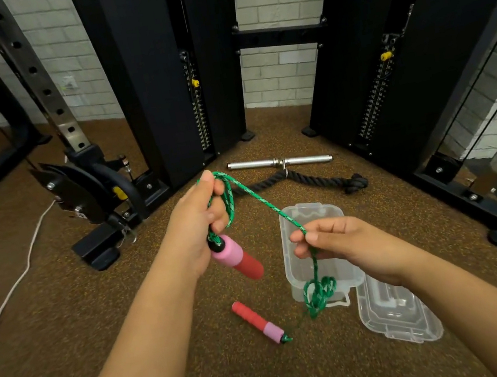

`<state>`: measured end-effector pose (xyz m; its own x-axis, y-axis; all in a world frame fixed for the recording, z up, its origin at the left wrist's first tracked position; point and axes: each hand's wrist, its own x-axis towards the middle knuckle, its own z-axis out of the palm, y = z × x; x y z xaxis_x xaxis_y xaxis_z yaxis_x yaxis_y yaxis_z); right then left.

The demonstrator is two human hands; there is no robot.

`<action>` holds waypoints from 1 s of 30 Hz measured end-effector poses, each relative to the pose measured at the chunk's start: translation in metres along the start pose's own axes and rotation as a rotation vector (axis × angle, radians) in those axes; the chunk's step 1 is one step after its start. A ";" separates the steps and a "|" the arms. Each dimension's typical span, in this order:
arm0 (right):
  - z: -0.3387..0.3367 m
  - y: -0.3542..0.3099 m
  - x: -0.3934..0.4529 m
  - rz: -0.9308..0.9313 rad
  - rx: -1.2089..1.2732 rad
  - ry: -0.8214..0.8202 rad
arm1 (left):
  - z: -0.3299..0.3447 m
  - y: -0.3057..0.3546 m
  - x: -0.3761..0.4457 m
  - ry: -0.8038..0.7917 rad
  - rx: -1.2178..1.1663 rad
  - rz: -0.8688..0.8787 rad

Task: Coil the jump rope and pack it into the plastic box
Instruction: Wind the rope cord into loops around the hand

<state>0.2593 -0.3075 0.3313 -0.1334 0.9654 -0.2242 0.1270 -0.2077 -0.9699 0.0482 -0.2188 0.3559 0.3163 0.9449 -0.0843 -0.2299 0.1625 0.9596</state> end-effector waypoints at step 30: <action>0.014 -0.005 0.011 -0.202 -0.155 0.186 | 0.026 -0.009 -0.012 -0.350 -0.066 -0.275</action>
<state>0.2433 -0.2985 0.3326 0.0090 0.9999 0.0062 0.2667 0.0036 -0.9638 0.0704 -0.2388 0.3550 0.6635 0.7130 -0.2266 -0.1489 0.4226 0.8940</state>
